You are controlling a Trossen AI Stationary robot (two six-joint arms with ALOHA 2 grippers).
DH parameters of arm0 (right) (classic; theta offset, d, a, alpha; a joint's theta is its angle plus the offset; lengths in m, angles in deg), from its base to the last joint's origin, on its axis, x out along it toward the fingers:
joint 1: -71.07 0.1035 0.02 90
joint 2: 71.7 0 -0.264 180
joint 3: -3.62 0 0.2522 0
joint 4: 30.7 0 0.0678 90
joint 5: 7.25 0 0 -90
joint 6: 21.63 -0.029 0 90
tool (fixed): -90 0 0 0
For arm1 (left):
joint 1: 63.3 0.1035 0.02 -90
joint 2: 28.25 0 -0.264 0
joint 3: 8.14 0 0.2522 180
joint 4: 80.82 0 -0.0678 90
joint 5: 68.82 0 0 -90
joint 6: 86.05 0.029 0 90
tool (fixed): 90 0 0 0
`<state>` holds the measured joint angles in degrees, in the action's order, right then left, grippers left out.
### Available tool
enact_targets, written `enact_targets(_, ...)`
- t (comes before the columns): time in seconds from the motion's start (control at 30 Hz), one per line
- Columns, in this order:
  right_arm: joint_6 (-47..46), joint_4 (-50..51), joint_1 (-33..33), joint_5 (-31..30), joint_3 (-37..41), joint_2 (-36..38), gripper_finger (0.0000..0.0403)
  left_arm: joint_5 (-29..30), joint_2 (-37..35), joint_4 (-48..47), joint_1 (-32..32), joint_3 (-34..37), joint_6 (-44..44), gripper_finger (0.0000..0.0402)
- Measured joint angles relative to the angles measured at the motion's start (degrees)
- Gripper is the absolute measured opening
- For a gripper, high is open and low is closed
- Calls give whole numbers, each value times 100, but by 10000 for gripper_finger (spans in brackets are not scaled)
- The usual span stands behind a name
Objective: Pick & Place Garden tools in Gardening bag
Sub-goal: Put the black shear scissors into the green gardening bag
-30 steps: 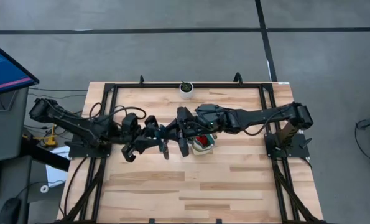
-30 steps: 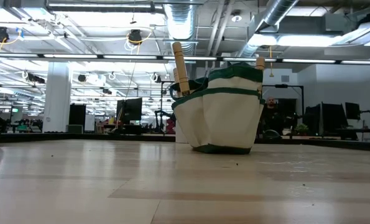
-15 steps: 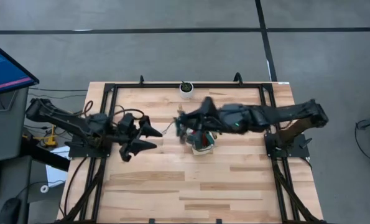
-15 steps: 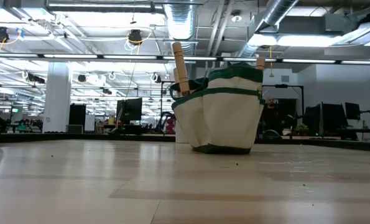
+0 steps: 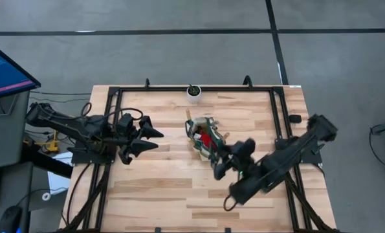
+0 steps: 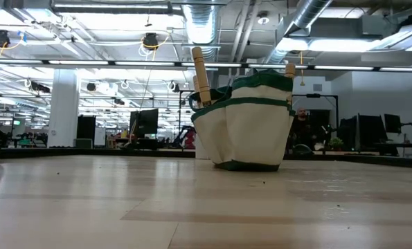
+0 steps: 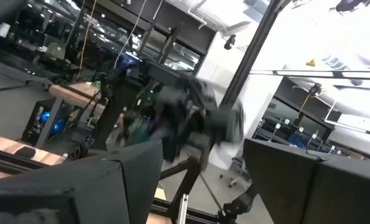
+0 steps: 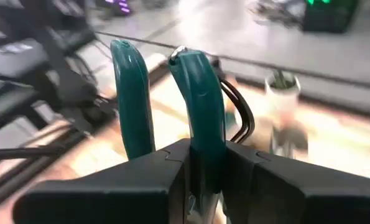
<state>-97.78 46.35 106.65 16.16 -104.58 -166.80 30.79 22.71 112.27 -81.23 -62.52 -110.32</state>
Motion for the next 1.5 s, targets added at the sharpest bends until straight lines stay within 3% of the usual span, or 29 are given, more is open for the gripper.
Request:
enact_targets(0.13, -1556, 780, 76, 115, 0, -799, 48, -1, -33, -3, 0, 0, -13, 213)
enact_targets(0.3, -2184, 1036, -59, 57, 2, -1492, 48, -1, -57, -2, 0, 0, -13, 213)
enact_targets(0.47, -2055, 1133, -348, -371, -2, -1655, 48, -1, -68, 10, 0, 0, -7, 213)
enact_targets(0.87, -1479, 1205, -949, -700, 0, -1658, 47, -262, -68, -6, 0, 0, -8, 213)
enact_targets(1.23, -1220, 894, -1063, -725, -11, -1920, 47, -403, -75, -18, 0, 0, -4, 213)
enact_targets(1.5, -696, 724, -1046, -356, 2, -2058, 47, -401, -111, -83, 0, 0, 1, 213)
